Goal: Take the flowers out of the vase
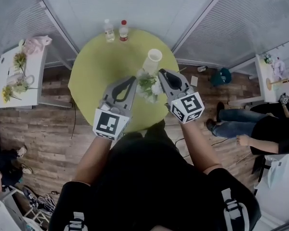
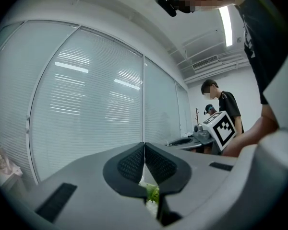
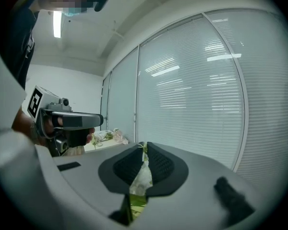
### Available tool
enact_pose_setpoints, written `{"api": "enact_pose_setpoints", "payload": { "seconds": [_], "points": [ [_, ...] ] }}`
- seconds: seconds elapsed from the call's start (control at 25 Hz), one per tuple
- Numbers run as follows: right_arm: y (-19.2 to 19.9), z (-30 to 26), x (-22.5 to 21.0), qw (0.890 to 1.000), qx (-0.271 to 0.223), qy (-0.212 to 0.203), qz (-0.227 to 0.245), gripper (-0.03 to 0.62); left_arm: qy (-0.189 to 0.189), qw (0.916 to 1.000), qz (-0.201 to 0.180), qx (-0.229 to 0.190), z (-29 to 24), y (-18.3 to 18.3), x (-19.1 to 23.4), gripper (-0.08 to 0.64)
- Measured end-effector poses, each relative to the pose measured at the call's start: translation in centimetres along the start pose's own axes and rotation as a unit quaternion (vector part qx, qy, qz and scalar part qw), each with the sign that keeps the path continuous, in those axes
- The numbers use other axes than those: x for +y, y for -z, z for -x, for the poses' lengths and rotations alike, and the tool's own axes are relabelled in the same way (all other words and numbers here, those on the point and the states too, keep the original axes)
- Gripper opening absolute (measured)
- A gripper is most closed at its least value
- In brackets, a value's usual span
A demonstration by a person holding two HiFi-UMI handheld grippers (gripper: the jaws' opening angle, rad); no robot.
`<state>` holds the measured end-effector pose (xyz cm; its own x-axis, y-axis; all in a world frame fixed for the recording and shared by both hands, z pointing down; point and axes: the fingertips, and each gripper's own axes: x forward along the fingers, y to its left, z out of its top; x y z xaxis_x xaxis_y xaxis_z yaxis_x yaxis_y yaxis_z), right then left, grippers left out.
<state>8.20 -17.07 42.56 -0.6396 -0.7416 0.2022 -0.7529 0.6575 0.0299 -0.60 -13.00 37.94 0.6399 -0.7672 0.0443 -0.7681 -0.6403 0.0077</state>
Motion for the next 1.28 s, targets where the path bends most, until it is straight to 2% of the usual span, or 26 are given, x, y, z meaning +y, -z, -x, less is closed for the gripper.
{"api": "enact_pose_setpoints", "payload": {
  "seconds": [0.28, 0.68, 1.28],
  "points": [
    [3.2, 0.0, 1.2, 1.0, 0.021, 0.006, -0.019, 0.031, 0.012, 0.9998, 0.011, 0.009, 0.2, 3.4, -0.7, 0.014],
    [7.9, -0.8, 2.2, 0.997, 0.051, -0.002, -0.052, 0.031, 0.002, 0.9982, 0.043, 0.042, 0.3, 8.9, -0.6, 0.014],
    [16.9, -3.2, 3.0, 0.991, 0.109, -0.01, -0.082, 0.031, 0.0, 0.9941, 0.056, 0.093, -0.6, 17.7, -0.9, 0.014]
  ]
}}
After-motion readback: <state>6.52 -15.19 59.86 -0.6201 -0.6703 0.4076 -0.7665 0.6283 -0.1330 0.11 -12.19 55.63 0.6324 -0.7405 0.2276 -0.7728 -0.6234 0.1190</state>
